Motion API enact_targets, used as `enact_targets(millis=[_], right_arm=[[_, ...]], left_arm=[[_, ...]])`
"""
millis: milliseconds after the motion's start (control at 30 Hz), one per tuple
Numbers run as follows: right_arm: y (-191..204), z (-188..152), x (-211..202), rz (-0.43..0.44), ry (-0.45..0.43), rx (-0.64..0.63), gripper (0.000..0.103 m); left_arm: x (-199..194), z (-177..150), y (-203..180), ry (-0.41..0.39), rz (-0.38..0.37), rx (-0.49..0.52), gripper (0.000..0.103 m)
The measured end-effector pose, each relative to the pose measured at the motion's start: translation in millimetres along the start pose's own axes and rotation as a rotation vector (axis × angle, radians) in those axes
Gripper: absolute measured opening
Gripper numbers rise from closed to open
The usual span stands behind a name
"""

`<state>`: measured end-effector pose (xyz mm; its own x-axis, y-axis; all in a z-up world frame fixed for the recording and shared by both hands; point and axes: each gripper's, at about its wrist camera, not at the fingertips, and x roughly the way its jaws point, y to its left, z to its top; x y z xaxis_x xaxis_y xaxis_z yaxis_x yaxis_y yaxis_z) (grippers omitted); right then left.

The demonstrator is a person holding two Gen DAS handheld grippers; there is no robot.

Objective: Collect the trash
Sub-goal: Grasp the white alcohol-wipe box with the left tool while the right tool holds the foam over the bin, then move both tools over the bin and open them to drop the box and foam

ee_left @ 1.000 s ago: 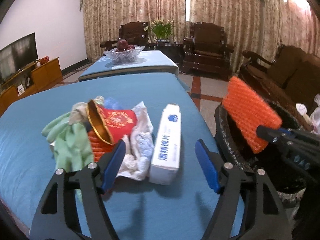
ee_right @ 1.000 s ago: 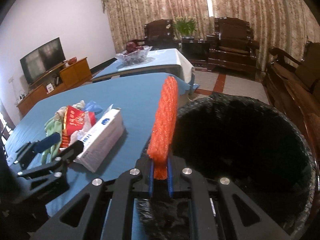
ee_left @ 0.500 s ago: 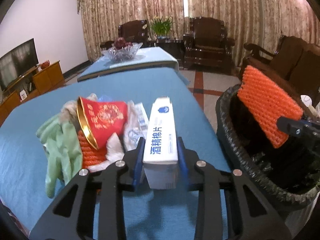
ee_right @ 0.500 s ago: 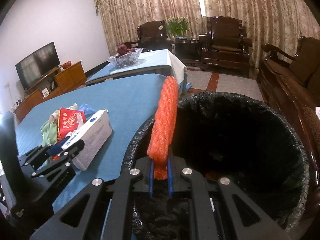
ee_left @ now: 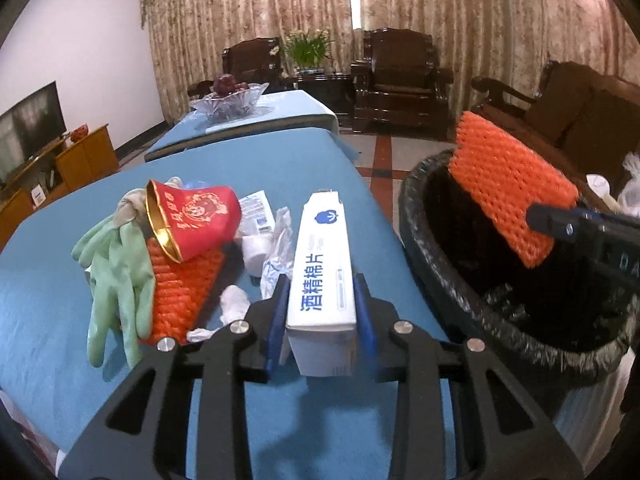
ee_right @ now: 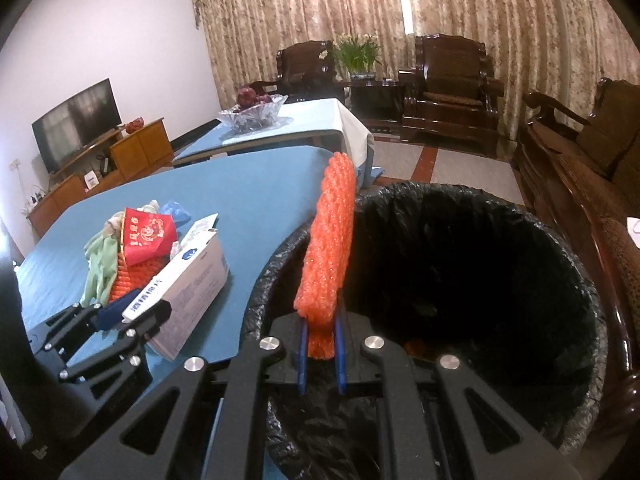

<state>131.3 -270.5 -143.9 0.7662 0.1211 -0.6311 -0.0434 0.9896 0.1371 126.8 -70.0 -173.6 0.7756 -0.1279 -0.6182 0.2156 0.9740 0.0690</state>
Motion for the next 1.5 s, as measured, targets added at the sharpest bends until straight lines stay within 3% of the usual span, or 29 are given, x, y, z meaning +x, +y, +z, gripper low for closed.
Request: enact_targets(millis=[167, 267, 600, 767, 900, 1167, 1500], right_arm=[[-4, 0, 0, -0.010, 0.011, -0.003, 0.011], [-5, -2, 1, -0.015, 0.018, -0.001, 0.011], [-9, -1, 1, -0.025, 0.021, 0.007, 0.011], [-10, -1, 2, -0.029, 0.023, 0.007, 0.011], [-14, -1, 2, -0.035, 0.022, 0.016, 0.011], [-22, 7, -15, -0.048, -0.021, 0.039, 0.011], [-43, 34, -65, -0.075, -0.121, 0.070, 0.011]], left_arm=[[-6, -5, -2, -0.021, 0.015, 0.000, 0.043], [-14, -6, -4, -0.047, 0.011, 0.010, 0.044], [-11, -9, -9, -0.033, -0.032, 0.026, 0.038], [9, -7, -6, 0.026, -0.046, 0.008, 0.038], [14, -5, -4, 0.030, -0.046, 0.003, 0.029], [-17, 29, -4, -0.040, -0.092, -0.023, 0.029], [-47, 86, -33, -0.097, -0.162, -0.014, 0.029]])
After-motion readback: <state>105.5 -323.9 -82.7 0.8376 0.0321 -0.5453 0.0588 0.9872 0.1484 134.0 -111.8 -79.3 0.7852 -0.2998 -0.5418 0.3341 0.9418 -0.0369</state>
